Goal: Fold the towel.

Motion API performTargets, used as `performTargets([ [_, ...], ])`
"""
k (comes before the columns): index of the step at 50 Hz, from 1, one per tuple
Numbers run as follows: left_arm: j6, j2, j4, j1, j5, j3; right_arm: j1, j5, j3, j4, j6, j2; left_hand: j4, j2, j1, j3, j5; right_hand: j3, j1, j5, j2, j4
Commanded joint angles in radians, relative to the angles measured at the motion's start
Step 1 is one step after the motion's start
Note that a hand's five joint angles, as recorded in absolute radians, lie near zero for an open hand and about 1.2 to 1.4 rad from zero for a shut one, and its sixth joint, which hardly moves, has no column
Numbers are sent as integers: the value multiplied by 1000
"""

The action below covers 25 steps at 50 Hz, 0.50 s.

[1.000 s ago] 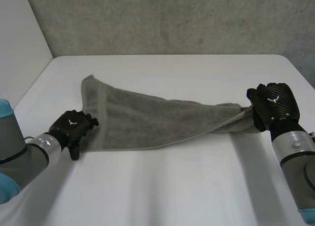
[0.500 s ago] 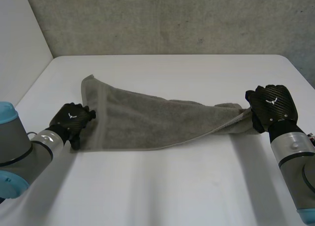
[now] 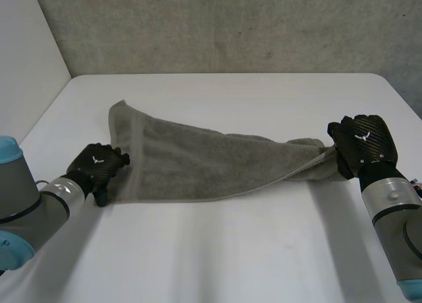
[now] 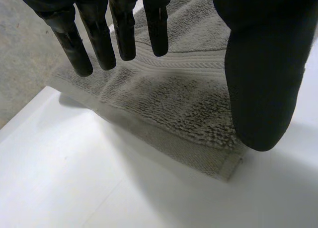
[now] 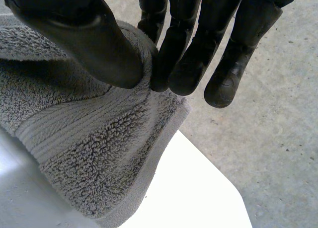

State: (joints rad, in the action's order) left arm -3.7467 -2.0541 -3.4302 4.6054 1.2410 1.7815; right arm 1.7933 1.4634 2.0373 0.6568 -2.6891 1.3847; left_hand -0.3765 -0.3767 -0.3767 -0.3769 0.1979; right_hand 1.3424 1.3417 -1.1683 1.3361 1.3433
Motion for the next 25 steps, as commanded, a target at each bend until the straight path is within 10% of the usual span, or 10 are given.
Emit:
performTargets([
  [1, -5, -29, -3, 0, 5, -11, 0, 0, 0, 0, 0, 1, -48, -48, -48, -48, 52, 54, 55, -53, 60, 53],
  [25, 8, -69, -95, 0, 11, -70, 0, 0, -2, 0, 2, -6, -60, -60, -60, -60, 64, 54, 55, -53, 60, 53],
])
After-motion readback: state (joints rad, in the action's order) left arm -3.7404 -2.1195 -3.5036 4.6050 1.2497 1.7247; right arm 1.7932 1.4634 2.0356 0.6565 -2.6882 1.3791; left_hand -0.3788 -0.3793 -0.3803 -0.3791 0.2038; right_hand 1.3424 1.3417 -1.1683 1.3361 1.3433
